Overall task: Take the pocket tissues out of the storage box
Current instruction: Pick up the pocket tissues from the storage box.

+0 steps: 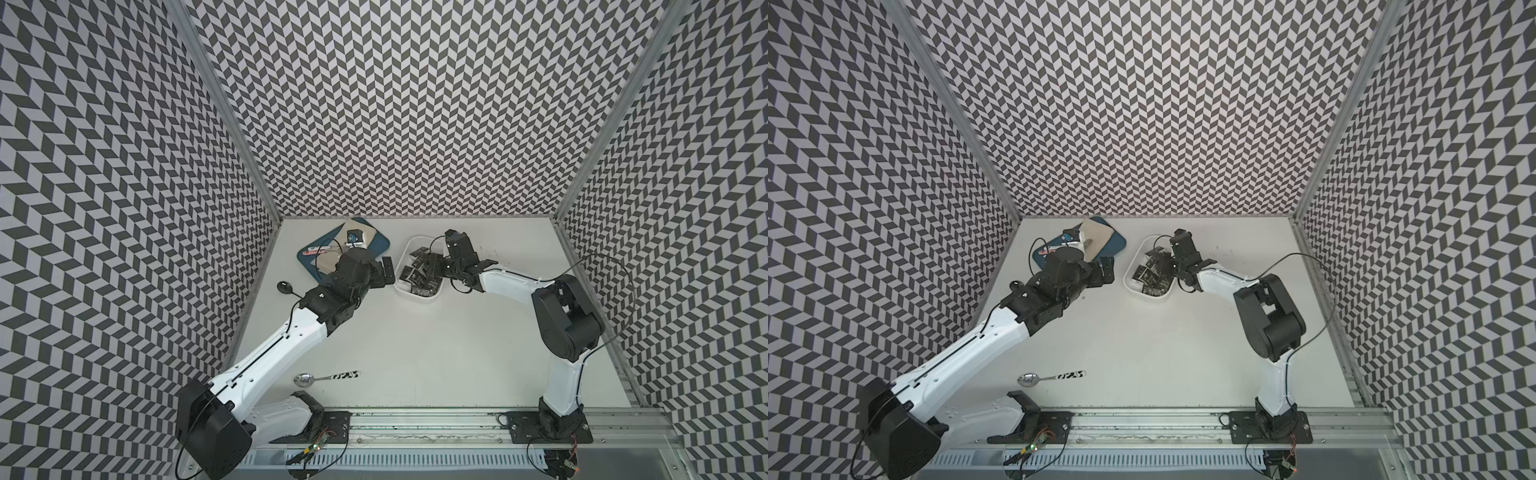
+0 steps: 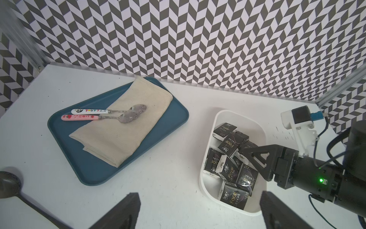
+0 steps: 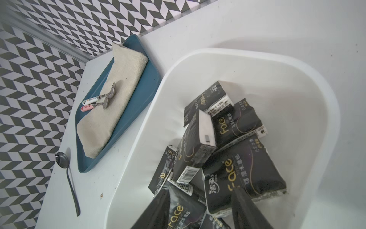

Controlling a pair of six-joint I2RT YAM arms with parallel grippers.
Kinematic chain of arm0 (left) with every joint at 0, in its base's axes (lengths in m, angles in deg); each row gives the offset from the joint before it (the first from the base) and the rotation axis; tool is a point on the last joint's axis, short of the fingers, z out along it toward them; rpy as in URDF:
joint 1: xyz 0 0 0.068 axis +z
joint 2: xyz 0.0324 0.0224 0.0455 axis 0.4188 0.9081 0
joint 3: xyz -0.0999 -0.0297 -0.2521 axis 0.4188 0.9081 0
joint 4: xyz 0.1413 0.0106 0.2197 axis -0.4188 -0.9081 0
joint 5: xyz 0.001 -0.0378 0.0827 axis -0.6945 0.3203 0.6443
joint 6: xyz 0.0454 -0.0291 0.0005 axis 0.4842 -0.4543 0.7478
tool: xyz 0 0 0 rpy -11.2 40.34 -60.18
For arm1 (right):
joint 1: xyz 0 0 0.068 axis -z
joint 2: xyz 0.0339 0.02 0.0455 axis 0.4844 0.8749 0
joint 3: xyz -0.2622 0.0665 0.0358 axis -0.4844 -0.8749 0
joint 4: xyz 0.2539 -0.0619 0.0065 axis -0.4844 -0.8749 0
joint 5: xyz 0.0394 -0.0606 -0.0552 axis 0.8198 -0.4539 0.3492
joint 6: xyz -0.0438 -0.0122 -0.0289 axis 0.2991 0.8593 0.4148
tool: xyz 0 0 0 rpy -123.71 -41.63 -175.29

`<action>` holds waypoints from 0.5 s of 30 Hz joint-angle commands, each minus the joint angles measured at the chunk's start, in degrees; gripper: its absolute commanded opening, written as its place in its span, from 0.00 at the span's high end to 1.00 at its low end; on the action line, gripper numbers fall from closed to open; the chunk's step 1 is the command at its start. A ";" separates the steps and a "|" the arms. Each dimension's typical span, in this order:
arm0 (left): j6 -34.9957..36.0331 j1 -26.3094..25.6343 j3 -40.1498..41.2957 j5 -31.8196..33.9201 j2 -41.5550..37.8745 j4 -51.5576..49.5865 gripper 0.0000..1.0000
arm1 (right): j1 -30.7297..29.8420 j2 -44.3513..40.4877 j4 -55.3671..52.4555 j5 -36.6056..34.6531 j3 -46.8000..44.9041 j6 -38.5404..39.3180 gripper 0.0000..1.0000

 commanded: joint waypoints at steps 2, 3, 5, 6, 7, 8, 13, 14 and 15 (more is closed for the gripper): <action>0.38 0.16 -1.55 -1.01 -0.25 -0.38 0.01 | -0.16 1.73 2.93 -1.59 3.00 -0.31 0.45; 0.42 0.15 -1.57 -1.03 -0.26 -0.46 0.01 | -0.21 2.00 2.77 -1.59 3.47 -0.31 0.45; 0.47 0.11 -1.66 -1.11 -0.38 -0.47 0.01 | -0.16 2.69 2.28 -1.64 5.00 -0.16 0.45; 0.52 0.15 -1.67 -1.11 -0.43 -0.54 0.01 | -0.17 3.09 1.80 -1.63 5.82 -0.07 0.45; 0.58 0.15 -1.66 -1.04 -0.51 -0.69 0.01 | -0.16 3.70 1.00 -1.65 6.84 0.04 0.45; 0.66 0.13 -1.73 -0.89 -0.64 -0.81 0.01 | -0.16 4.32 0.13 -1.73 7.91 0.19 0.45; 0.95 0.15 -1.51 -0.50 -1.19 -1.02 0.01 | -0.16 5.73 0.19 -2.09 8.48 -0.35 0.44; 0.93 0.16 -1.43 -0.33 -1.23 -1.08 0.01 | -0.16 6.09 0.11 -2.04 8.60 -0.46 0.44; 1.01 0.15 -1.41 -0.26 -1.32 -1.05 0.01 | -0.17 6.45 0.10 -2.05 8.58 -0.57 0.44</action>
